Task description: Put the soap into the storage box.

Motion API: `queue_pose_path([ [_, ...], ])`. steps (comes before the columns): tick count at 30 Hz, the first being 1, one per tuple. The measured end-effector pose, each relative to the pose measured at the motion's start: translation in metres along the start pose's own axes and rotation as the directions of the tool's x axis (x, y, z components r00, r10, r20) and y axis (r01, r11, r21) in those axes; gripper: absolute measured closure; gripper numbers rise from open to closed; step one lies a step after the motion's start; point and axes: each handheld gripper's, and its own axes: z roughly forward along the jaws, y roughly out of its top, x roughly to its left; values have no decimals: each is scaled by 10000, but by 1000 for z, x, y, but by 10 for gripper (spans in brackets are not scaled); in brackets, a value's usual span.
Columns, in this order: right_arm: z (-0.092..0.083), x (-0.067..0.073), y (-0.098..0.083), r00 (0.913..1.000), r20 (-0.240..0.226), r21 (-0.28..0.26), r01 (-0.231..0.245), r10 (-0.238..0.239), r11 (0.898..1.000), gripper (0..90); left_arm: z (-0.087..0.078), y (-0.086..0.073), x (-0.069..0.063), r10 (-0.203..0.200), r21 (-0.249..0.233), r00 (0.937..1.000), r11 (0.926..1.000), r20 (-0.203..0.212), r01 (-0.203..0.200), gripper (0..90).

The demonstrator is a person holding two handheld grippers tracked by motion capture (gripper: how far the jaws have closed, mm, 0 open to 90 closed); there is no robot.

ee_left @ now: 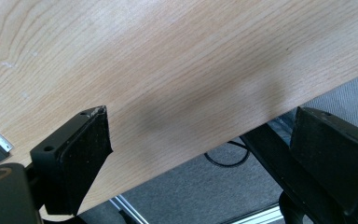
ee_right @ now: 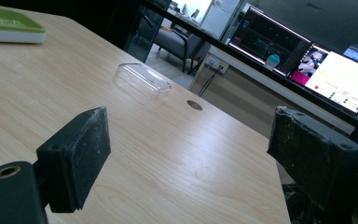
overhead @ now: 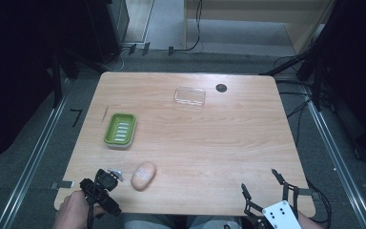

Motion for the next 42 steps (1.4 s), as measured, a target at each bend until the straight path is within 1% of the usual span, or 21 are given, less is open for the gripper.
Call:
queue_pose_path([
  [2, 0, 0, 0, 10000, 18, -11, -10, 10, 10000, 131, 0, 0, -1, -16, -9, 10000, 10000, 5, 16, 57],
  [3, 0, 0, 0, 10000, 17, -19, -4, 4, 10000, 131, 0, 0, -1, -29, -90, 10000, 10000, 22, 29, 57],
  [8, 0, 0, 0, 10000, -4, 12, -23, 23, 10000, 131, 0, 0, -1, -19, -58, 10000, 10000, 78, 19, 58],
  [9, 0, 0, 0, 10000, 11, -12, 6, -6, 10000, 131, 0, 0, -1, -41, -133, 10000, 9999, 65, 42, 58],
  [11, 0, 0, 0, 10000, 24, -16, -50, 50, 10000, 131, 0, 0, -1, -38, -137, 10000, 9999, 70, 39, 58],
  [13, 1, 1, 1, 10000, 10, -46, 41, -41, 10000, 131, -1, -1, -1, -53, -130, 9999, 9999, 121, 55, 58],
  [14, 1, 1, 1, 10000, -56, -34, 44, -45, 10000, 131, 0, -2, -1, -19, -155, 9999, 9999, 123, 20, 58],
  [17, 2, 2, 1, 10000, -68, -78, 61, -62, 10000, 131, -1, -3, -2, -137, -229, 9997, 9996, 180, 141, 58],
  [19, 3, 2, 1, 10000, -90, -82, 8, -9, 10000, 131, -2, -2, -2, -135, -275, 9997, 9995, 207, 140, 58],
  [24, 6, 3, 2, 9998, -190, -146, 47, -49, 9999, 131, -3, -1, -5, -149, -360, 9994, 9992, 322, 161, 58],
  [25, 7, 4, 3, 9997, -221, -147, 35, -38, 9999, 131, -3, -1, -5, -164, -434, 9993, 9989, 335, 178, 58],
  [27, 7, 4, 3, 9997, -228, -159, 50, -54, 9999, 131, -4, -1, -5, -171, -417, 9992, 9990, 353, 186, 58],
  [32, 11, 7, 5, 9991, -418, -218, 108, -118, 9997, 131, -7, 0, -9, -173, -645, 9990, 9977, 417, 200, 55],
  [38, 14, 9, 6, 9985, -515, -279, 146, -160, 9995, 131, -13, 8, -15, -152, -1003, 9986, 9947, 510, 203, 52],
  [39, 15, 9, 6, 9985, -524, -261, 152, -165, 9995, 132, -14, 9, -15, -138, -993, 9986, 9949, 514, 188, 52],
  [42, 16, 9, 6, 9983, -547, -298, 179, -195, 9994, 131, -17, 13, -17, -209, -1154, 9983, 9929, 535, 270, 51],
])
